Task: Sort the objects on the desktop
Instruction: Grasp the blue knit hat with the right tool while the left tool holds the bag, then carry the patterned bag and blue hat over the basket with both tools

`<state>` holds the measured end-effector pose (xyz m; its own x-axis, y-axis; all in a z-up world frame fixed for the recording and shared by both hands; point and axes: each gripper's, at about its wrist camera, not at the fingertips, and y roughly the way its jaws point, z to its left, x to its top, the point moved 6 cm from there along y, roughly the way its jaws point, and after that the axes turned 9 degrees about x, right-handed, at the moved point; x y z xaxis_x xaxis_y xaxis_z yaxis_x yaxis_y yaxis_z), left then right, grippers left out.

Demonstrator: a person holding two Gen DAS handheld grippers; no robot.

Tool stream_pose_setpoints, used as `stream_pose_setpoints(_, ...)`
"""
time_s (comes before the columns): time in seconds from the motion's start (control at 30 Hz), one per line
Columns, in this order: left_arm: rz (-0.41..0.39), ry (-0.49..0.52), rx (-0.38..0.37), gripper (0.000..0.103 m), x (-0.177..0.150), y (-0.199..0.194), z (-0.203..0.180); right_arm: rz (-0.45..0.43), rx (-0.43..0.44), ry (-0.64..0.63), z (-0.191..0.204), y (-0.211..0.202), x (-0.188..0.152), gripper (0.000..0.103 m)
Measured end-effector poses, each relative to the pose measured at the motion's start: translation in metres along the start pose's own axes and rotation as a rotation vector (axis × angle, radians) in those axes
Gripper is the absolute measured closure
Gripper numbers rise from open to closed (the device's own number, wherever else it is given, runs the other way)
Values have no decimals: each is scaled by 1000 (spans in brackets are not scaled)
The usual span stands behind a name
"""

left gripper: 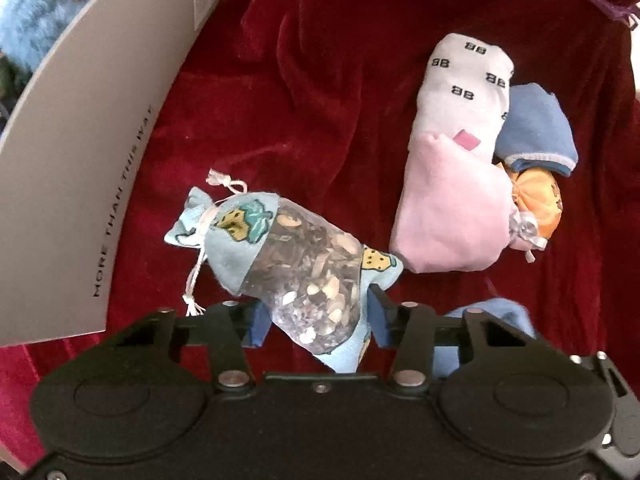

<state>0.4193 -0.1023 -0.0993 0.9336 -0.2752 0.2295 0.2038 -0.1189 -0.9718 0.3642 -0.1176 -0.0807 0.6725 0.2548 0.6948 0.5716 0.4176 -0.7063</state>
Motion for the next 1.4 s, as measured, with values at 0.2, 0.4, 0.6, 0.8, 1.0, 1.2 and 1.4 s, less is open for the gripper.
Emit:
stream_pose_setpoints(0.2, -84, 22, -18, 56, 10, -37, -4, -57, -44, 141, -30, -31, 17, 38)
stream_pose_setpoints(0.4, -165, 102, -35, 56, 11, -90, -9, -91, -66, 234, -43, -69, 25, 38)
stream_pose_setpoints(0.6, -151, 188, -43, 56, -33, -127, -12, -135, -16, 276, -24, -126, 21, 38)
stream_pose_setpoints(0.8, -176, 360, -61, 56, -98, -162, 6, -145, 6, 312, 11, -180, 0, 38)
stream_pose_setpoints(1.0, -204, 397, -36, 56, -164, -168, 33, -162, -20, 343, 51, -225, -41, 38)
stream_pose_setpoints(1.2, -168, 394, -79, 56, -231, -158, 51, -189, -9, 354, 95, -256, -97, 38)
stream_pose_setpoints(1.4, -148, 398, -101, 56, -275, -146, 56, -182, 20, 357, 126, -264, -138, 38)
